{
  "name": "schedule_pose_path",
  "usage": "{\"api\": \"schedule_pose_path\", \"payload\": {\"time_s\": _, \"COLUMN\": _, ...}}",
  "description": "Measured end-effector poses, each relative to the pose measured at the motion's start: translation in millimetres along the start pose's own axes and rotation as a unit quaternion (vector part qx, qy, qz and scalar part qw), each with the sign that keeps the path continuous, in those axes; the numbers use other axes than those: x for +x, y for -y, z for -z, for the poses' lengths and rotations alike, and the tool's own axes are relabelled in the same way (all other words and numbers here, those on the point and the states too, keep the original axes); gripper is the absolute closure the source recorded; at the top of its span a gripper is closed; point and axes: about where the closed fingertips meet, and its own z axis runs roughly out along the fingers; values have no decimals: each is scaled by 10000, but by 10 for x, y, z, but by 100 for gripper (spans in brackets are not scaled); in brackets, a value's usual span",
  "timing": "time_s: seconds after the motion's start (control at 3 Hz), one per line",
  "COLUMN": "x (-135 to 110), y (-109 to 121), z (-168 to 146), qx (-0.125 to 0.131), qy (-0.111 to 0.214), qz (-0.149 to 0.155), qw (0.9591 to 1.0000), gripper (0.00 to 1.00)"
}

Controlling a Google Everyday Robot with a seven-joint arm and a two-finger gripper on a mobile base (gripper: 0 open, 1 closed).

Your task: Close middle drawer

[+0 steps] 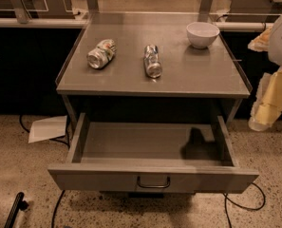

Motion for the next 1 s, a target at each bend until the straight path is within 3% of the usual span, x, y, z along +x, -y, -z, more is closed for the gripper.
{"api": "schedule_pose_path", "payload": {"time_s": 0.33, "x": 0, "y": 0, "z": -1, "qx": 0, "qy": 1, "qz": -1, "qw": 10000, "gripper": 0}}
{"api": "schedule_pose_path", "payload": {"time_s": 0.67, "x": 119, "y": -49, "z": -205, "qx": 46, "qy": 249, "qz": -236, "qw": 9994, "gripper": 0}}
{"api": "schedule_pose_path", "payload": {"time_s": 1.0, "x": 429, "y": -220, "z": -853, "qx": -187, "qy": 814, "qz": -834, "qw": 9930, "gripper": 0}}
